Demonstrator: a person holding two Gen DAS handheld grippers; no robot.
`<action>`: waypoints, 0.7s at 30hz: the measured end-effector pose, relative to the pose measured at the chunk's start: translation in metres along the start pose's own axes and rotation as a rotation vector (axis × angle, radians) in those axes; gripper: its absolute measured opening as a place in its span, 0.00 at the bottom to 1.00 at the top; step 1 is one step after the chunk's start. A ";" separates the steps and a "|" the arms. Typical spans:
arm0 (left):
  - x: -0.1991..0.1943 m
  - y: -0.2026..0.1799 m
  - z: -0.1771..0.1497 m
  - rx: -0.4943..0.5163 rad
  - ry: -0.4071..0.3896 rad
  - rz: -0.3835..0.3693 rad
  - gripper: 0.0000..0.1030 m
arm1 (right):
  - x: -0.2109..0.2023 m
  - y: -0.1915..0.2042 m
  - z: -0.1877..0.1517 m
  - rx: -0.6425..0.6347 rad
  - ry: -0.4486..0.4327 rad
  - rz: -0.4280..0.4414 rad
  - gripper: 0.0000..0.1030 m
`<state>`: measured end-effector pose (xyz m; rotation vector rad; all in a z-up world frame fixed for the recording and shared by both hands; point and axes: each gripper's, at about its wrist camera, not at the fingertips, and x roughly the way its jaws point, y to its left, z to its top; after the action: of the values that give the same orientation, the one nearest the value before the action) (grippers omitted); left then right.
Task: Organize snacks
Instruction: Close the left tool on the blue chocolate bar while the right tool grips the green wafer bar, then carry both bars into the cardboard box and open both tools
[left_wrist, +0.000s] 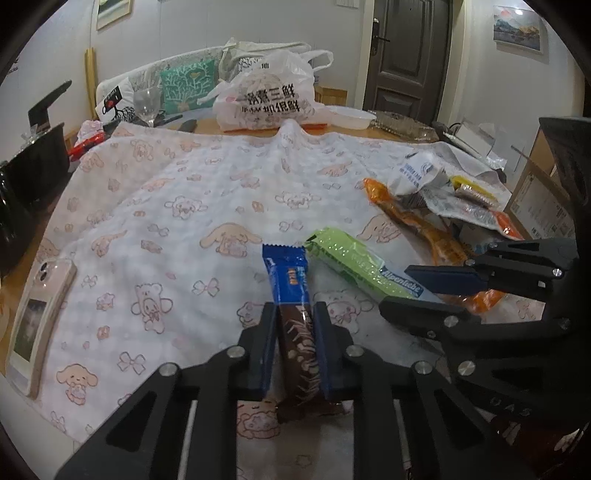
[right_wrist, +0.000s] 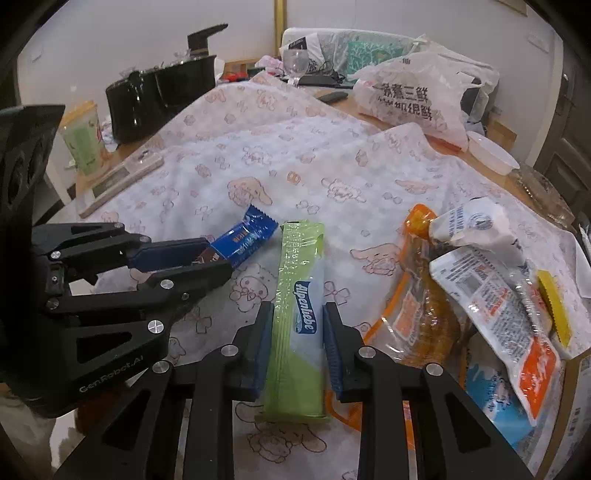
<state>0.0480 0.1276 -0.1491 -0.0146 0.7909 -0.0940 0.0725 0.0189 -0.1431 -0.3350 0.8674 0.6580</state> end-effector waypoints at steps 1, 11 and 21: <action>-0.002 -0.001 0.002 0.001 -0.007 -0.001 0.17 | -0.004 -0.001 0.000 0.002 -0.010 0.002 0.21; -0.037 -0.016 0.022 0.003 -0.085 -0.005 0.16 | -0.059 -0.014 0.004 0.050 -0.141 0.037 0.21; -0.105 -0.066 0.075 0.074 -0.241 -0.051 0.16 | -0.155 -0.046 0.003 0.090 -0.349 -0.026 0.21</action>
<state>0.0228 0.0696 -0.0191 0.0234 0.5457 -0.1669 0.0318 -0.0757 -0.0179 -0.1433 0.5560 0.6278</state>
